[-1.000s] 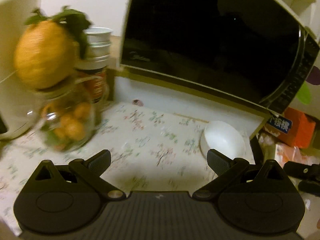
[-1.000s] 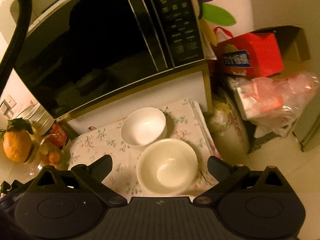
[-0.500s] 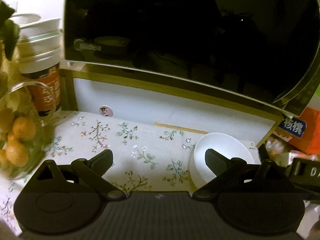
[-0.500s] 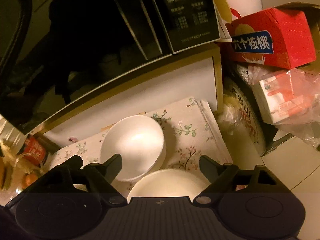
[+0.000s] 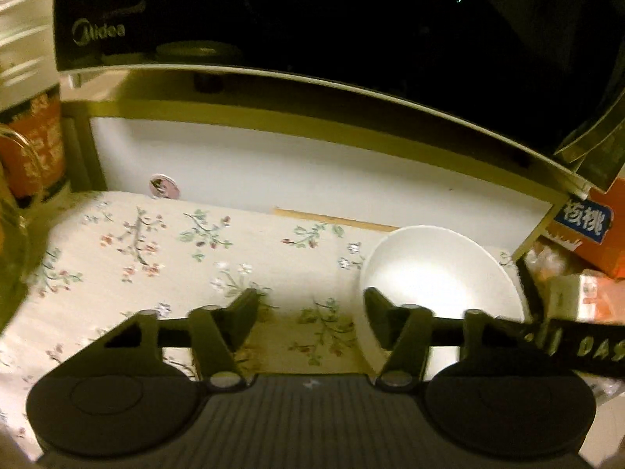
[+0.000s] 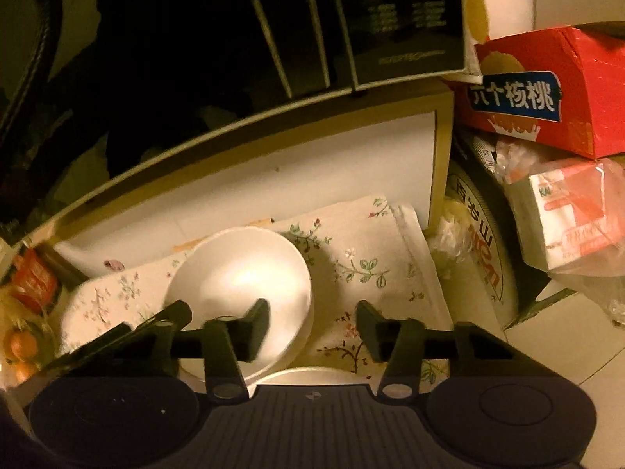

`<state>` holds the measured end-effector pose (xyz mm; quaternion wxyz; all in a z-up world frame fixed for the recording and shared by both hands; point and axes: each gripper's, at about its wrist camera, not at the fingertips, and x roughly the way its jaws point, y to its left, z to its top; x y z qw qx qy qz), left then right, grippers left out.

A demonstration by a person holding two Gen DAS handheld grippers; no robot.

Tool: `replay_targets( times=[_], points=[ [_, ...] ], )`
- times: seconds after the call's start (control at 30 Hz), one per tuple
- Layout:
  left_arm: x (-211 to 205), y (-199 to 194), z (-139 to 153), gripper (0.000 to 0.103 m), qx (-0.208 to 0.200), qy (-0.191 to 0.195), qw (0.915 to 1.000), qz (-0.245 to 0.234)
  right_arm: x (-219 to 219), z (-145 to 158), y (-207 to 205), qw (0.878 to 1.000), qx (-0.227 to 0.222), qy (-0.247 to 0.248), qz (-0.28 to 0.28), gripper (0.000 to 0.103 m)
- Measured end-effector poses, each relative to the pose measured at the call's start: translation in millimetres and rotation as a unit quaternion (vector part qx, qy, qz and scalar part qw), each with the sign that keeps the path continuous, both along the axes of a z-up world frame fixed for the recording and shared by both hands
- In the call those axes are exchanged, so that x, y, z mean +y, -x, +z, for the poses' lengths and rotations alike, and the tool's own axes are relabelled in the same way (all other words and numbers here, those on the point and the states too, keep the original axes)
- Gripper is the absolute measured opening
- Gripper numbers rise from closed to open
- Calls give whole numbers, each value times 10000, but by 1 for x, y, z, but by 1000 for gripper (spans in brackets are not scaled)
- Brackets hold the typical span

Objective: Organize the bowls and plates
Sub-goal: 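Close both tools on the rim of the large cream bowl, then carry the cream bowl with both tools and lower it beside the plate stack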

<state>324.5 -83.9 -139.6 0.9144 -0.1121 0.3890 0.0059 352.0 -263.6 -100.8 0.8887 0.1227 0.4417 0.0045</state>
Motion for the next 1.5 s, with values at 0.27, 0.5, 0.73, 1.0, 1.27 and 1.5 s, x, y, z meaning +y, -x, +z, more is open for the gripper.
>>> replay_targets(
  times=[0.27, 0.5, 0.73, 1.0, 1.27, 1.5],
  points=[
    [-12, 3, 13, 6, -30, 81, 9997, -239, 8, 1, 2, 9997, -82, 5, 232, 8],
    [-2, 12, 34, 3, -217, 9, 9995, -234, 16, 14, 9, 9990, -282, -20, 351, 7],
    [9, 40, 64, 3, -594, -366, 9975, -150, 34, 38, 25, 9968, -575, -31, 560, 6],
    [33, 85, 93, 3, -760, -441, 9957, 279, 57, 66, 65, 9933, -771, -220, 826, 7],
    [44, 152, 137, 3, -1155, -482, 9918, 248, 64, 109, 132, 9869, -1068, -553, 1080, 10],
    [47, 227, 159, 4, -1391, -434, 9893, 59, 69, 140, 214, 9814, -1387, -365, 1274, 12]
  ],
)
